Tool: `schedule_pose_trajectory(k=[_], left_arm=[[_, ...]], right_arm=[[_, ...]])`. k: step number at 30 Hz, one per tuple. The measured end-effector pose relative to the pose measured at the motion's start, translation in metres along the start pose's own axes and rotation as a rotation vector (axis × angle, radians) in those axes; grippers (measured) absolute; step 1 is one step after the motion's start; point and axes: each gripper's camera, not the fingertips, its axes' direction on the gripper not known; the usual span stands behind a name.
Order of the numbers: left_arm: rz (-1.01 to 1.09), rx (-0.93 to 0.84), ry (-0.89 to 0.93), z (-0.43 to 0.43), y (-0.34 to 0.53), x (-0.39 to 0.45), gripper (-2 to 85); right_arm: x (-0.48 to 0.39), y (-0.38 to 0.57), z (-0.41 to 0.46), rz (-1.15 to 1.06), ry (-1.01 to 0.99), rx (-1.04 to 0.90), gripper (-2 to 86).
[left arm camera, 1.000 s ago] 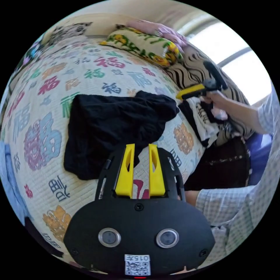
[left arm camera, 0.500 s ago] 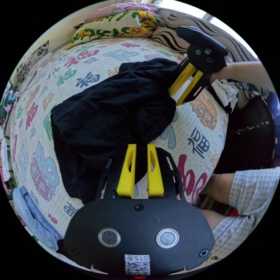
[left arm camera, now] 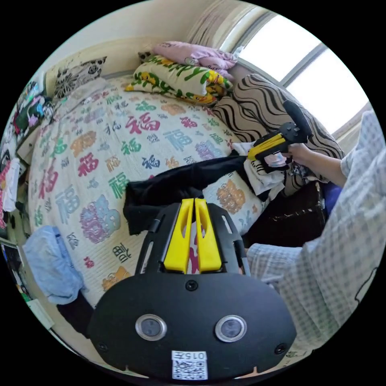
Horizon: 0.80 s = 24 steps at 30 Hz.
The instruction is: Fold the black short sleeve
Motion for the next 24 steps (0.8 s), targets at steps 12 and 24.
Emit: schedule_pose_trajectory(k=[12, 24], left_arm=[[0.142, 0.009, 0.154, -0.172, 0.082, 0.16, 0.1], [0.082, 0.428, 0.335, -0.22, 0.093, 0.211, 13.6]], right_arm=[[-0.154, 0.182, -0.146, 0.069, -0.125, 0.438, -1.0], [-0.275, 0.292, -0.192, -0.274, -0.224, 0.674, -1.0]])
